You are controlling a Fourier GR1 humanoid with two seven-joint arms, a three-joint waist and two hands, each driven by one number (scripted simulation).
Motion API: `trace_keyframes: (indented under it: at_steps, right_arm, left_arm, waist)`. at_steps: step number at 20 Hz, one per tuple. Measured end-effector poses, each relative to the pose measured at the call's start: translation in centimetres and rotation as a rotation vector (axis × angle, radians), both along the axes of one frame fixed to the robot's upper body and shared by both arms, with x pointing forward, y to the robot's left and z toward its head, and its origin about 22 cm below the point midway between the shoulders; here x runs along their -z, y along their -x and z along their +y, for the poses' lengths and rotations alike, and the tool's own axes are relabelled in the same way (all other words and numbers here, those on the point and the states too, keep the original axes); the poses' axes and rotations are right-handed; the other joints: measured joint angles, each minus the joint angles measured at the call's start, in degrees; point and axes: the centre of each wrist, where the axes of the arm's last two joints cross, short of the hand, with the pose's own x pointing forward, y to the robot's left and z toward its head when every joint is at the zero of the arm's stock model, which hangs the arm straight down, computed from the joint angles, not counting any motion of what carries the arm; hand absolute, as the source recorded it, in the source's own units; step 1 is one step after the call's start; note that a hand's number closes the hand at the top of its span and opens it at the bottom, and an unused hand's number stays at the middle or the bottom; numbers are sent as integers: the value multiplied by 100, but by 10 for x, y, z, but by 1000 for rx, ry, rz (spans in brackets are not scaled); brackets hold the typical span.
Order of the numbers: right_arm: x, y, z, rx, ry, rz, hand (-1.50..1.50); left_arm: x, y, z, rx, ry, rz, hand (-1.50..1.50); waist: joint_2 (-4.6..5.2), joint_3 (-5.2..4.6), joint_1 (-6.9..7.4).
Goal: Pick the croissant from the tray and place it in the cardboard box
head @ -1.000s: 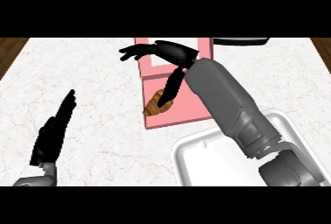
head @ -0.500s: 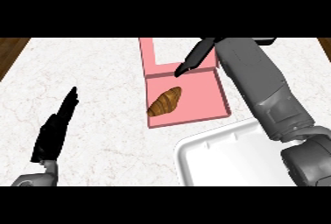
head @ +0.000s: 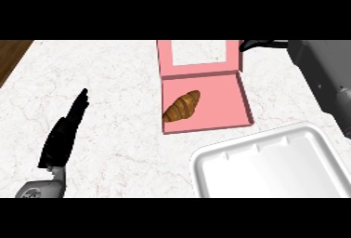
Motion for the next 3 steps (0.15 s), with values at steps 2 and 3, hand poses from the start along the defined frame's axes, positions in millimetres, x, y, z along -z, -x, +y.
trace_keyframes:
  at_steps: [2,3]
  right_arm:
    - [-6,1,-16,23,0,-4,-150]
    - [-10,2,-26,30,2,-6,-150]
  left_arm:
    - [-3,-2,-2,11,2,-7,0]
    - [-4,-2,-4,17,2,-10,0]
  waist:
    - [31,5,65]
    - [39,8,79]
